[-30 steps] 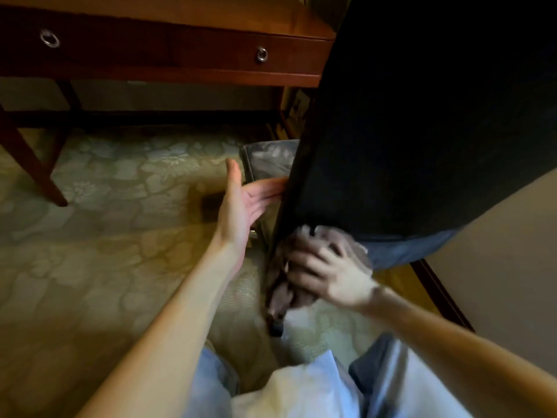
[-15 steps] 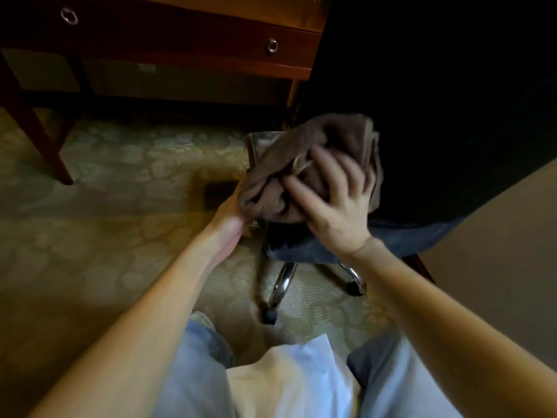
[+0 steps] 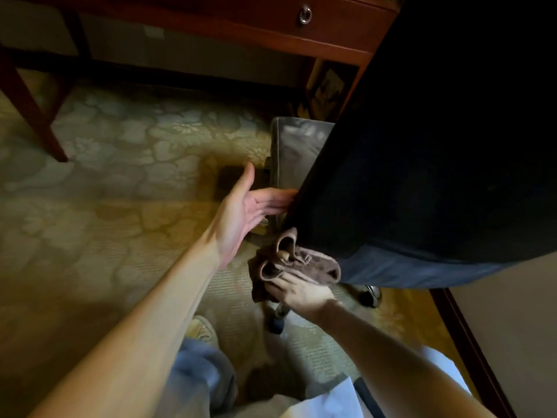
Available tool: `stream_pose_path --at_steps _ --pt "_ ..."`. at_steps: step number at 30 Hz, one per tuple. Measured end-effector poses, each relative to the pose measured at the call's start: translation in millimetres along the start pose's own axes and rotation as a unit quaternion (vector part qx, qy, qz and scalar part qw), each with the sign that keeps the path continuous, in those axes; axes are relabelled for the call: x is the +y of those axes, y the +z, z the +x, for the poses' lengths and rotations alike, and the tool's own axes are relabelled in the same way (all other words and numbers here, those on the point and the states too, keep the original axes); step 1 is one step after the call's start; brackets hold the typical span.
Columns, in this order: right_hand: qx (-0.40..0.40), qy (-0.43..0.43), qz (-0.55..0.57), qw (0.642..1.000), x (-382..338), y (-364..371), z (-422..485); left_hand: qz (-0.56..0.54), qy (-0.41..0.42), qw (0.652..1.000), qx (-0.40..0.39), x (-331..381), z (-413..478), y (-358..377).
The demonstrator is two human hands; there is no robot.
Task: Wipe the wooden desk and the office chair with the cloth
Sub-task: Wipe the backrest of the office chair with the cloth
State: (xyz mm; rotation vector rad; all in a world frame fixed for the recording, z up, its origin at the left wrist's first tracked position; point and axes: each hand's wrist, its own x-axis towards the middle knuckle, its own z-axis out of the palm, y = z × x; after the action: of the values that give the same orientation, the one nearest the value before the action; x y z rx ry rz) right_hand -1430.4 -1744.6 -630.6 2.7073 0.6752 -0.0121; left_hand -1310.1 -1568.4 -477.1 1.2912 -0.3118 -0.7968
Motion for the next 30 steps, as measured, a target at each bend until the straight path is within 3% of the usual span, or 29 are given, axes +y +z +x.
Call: stream_pose_path --at_steps 2,5,6,8,10,15,22,25,30 --pt "-0.023 0.020 0.073 0.997 -4.0 11.7 -0.1 0.013 0.012 1.000 -0.004 1.5 -2.7 1.3" --pt "-0.054 0.024 0.055 0.997 -3.9 9.2 1.8 0.028 0.029 0.999 -0.010 1.6 -9.3 4.6" --pt "-0.131 -0.006 0.056 0.990 0.2 9.4 0.4 0.036 0.032 0.999 -0.010 1.7 -10.9 5.0" --pt "-0.144 -0.124 0.048 0.981 5.1 14.7 -15.4 0.060 0.030 0.998 0.000 0.0 -16.1 6.3" --pt "-0.077 -0.158 0.024 0.984 12.4 12.8 -28.3 0.078 0.040 0.996 0.025 0.8 -17.0 5.7" --pt "0.176 -0.059 0.055 0.981 31.7 -73.3 -47.7 0.087 0.081 0.989 0.091 14.5 -22.8 28.5" --pt "0.413 0.061 -0.093 0.904 93.5 -204.2 -101.0 0.107 0.102 0.974 0.172 16.9 -31.9 62.8" --pt "0.454 0.127 -0.121 0.874 110.9 -214.6 -104.2 0.103 0.112 0.970 0.187 14.5 -30.9 71.4" --pt "0.419 0.159 -0.117 0.886 105.0 -146.3 -88.8 0.105 0.110 0.965 0.212 10.6 -25.2 73.4"
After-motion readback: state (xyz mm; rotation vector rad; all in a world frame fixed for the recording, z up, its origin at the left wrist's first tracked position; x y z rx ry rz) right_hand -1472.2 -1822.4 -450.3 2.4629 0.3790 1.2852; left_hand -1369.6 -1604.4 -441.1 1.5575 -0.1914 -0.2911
